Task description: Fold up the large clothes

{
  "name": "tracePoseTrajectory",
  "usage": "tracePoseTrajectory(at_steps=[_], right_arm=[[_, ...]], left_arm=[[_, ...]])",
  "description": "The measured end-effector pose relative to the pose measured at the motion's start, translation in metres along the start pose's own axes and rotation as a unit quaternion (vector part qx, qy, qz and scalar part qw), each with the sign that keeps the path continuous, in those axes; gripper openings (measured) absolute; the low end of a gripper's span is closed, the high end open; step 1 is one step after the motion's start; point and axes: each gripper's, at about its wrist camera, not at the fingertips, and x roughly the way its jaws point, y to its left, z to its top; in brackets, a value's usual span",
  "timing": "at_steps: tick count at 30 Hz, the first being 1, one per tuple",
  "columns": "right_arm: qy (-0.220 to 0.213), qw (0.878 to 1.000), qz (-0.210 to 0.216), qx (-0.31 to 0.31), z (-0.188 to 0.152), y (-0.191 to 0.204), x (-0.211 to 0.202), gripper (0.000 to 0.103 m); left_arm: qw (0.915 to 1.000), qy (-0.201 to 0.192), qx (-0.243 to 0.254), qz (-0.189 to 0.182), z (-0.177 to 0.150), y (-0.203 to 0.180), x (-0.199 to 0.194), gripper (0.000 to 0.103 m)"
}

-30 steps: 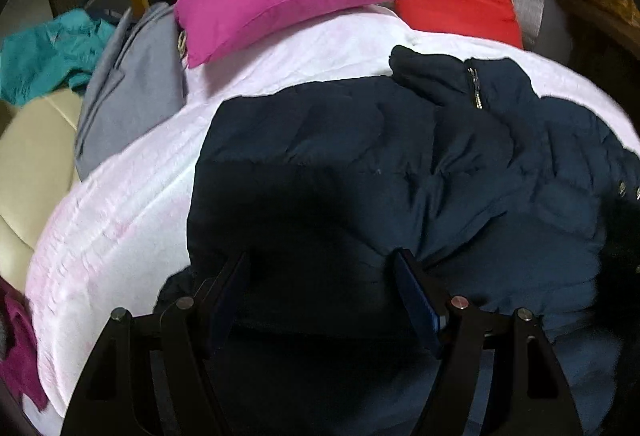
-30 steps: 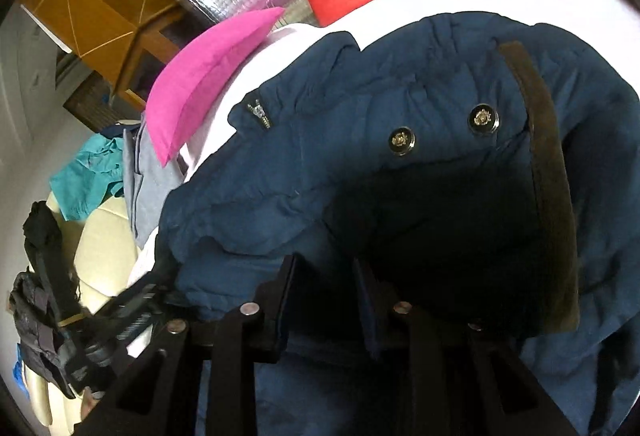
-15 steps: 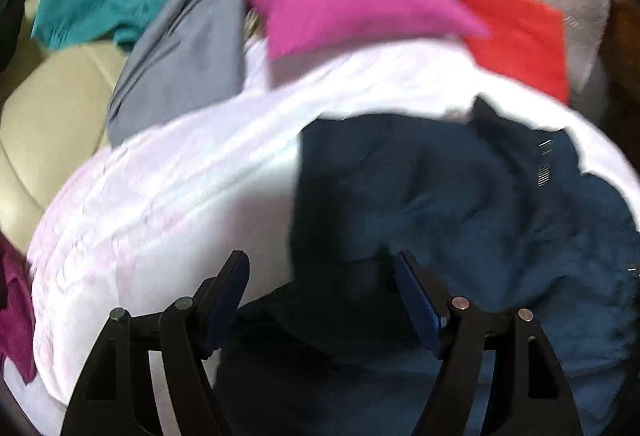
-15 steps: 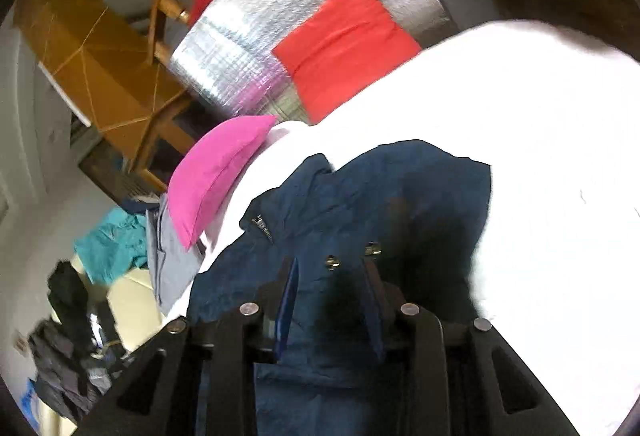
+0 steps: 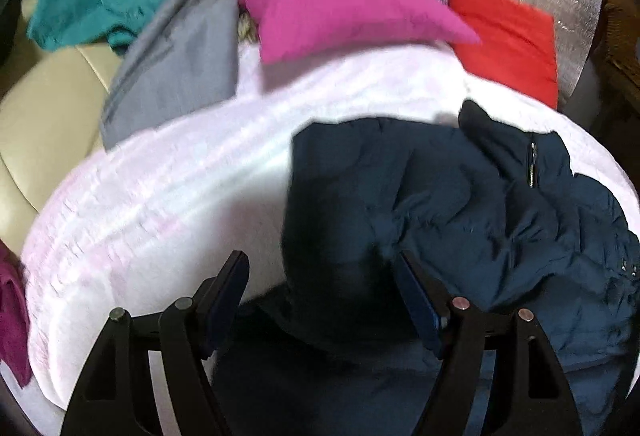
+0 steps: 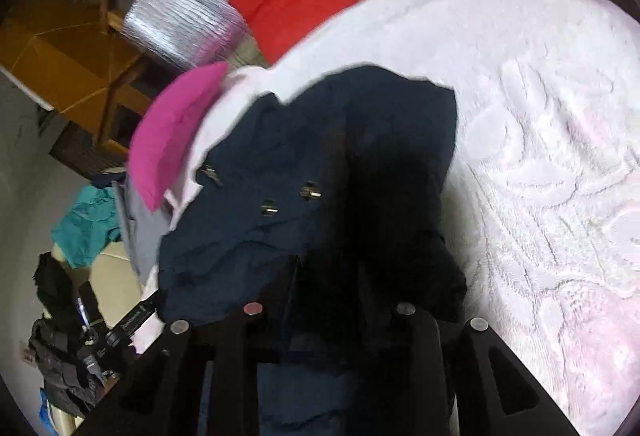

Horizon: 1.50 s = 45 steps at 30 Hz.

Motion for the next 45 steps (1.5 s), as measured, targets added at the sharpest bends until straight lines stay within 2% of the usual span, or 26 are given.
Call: tracePoseTrajectory(at_steps=[2,3,5,6,10,12,13,14,16,20,28,31,33,36,40,45], right_arm=[[-0.007,1.000,-0.005,-0.015,-0.003,0.006,-0.004,0.032],[-0.002,1.000,-0.012,-0.015,-0.003,0.004,-0.002,0.032],[0.024,0.999,-0.027,0.002,-0.004,-0.005,0.010,0.032],[0.043,0.998,-0.037,0.015,-0.004,-0.013,0.020,0.031],[0.057,0.998,-0.021,0.030,-0.001,-0.019,0.020,0.031],[0.050,0.998,-0.012,0.023,-0.002,-0.010,0.011,0.040],[0.046,0.999,-0.005,0.019,-0.004,-0.008,0.004,0.056],[0.040,0.999,0.000,0.012,-0.005,-0.005,-0.003,0.067],[0.028,1.000,-0.002,-0.010,-0.008,0.003,-0.016,0.068],[0.033,0.999,-0.011,-0.026,-0.015,0.001,-0.032,0.068],[0.051,0.997,-0.014,-0.053,-0.041,-0.008,-0.061,0.068],[0.052,0.997,-0.003,-0.059,-0.055,-0.006,-0.069,0.068],[0.057,0.997,0.003,-0.053,-0.064,-0.008,-0.073,0.068],[0.061,0.997,0.007,-0.055,-0.076,-0.008,-0.077,0.068],[0.063,0.997,0.018,-0.050,-0.090,-0.009,-0.084,0.068],[0.055,0.997,0.038,-0.043,-0.107,-0.007,-0.097,0.068]], left_arm=[[0.9999,0.005,0.000,0.012,0.000,0.002,0.005,0.076],[0.9997,0.019,-0.003,0.012,-0.002,0.004,0.012,0.076],[0.9979,0.064,-0.001,0.010,-0.009,0.006,0.035,0.076],[0.9974,0.072,-0.002,0.007,-0.011,0.006,0.040,0.077],[0.9969,0.074,-0.022,-0.015,-0.014,0.013,0.029,0.078],[0.9968,0.071,-0.027,-0.024,-0.014,0.015,0.021,0.078],[0.9972,0.066,-0.026,-0.025,-0.014,0.018,0.015,0.078],[0.9976,0.060,-0.022,-0.024,-0.015,0.019,0.010,0.078],[0.9983,0.051,-0.014,-0.026,-0.019,0.024,-0.003,0.078],[0.9985,0.044,0.016,-0.028,-0.039,0.033,-0.028,0.078],[0.9950,0.031,0.095,-0.001,-0.083,0.039,-0.066,0.078],[0.9951,0.043,0.089,0.001,-0.100,0.049,-0.075,0.078],[0.9958,0.052,0.075,-0.011,-0.111,0.056,-0.083,0.078],[0.9964,0.050,0.066,-0.018,-0.128,0.064,-0.099,0.078],[0.9957,0.026,0.087,0.021,-0.153,0.068,-0.120,0.078],[0.9943,0.007,0.101,0.035,-0.171,0.067,-0.140,0.078]])
